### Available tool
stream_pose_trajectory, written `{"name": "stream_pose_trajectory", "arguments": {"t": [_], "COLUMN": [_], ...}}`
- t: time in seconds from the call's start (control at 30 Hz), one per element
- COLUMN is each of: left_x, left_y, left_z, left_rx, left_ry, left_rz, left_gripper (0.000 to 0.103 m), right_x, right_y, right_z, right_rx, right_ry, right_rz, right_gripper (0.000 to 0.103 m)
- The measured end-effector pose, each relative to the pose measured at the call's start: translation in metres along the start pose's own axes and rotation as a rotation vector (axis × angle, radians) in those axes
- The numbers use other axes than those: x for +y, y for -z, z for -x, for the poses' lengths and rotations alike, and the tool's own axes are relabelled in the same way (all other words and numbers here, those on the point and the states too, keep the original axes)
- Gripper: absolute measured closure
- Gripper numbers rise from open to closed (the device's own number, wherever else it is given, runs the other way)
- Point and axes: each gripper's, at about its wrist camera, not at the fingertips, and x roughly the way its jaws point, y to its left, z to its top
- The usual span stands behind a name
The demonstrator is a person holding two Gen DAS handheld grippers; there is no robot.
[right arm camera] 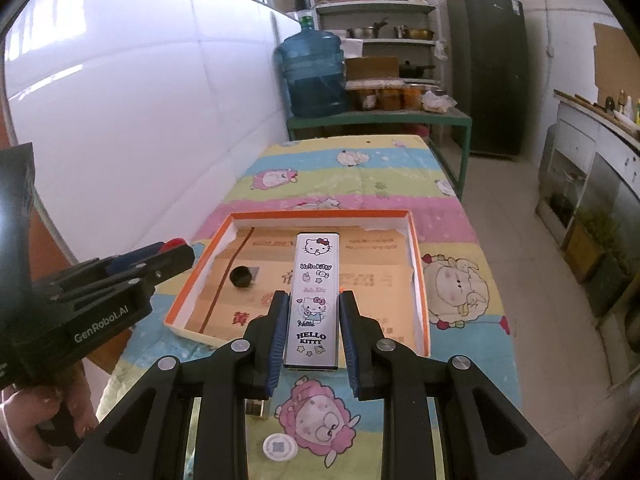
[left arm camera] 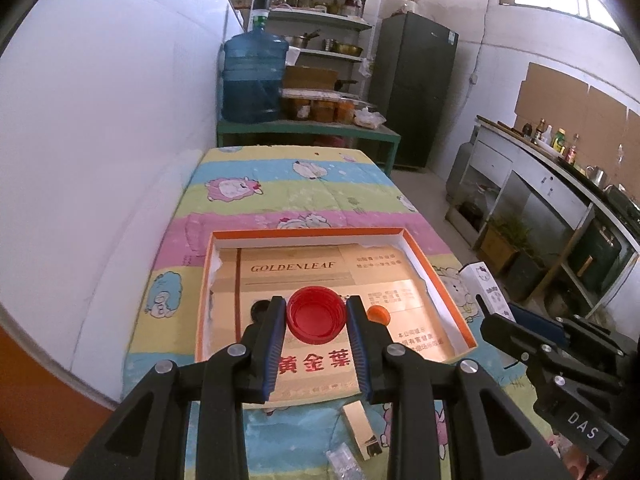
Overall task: Organize rigid objects
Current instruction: 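Carry the red cap and Hello Kitty box over the cardboard tray with both grippers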
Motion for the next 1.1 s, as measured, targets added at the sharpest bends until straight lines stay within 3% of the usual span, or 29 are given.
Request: {"name": "stream_pose_trajectory", "arguments": {"t": [0.43, 1.1], "left_x": [-0.006, 0.001], "left_y": [-0.010, -0.016], "left_z": [-0.046, -0.128], "left_rx": [0.048, 0.141], "left_ry": [0.018, -0.018], "left_rz": [0.001, 0.003], "left_gripper": [0.072, 0.072], "right_x": [-0.024, -0.056], "right_y": [-0.010, -0.018], "right_z": [-0.032, -0.118], "right_rx": [0.028, 0.120], "right_ry": [0.028, 0.024], "right_rz": [-0.024, -0.027], "right_gripper": [0.077, 0.077]}}
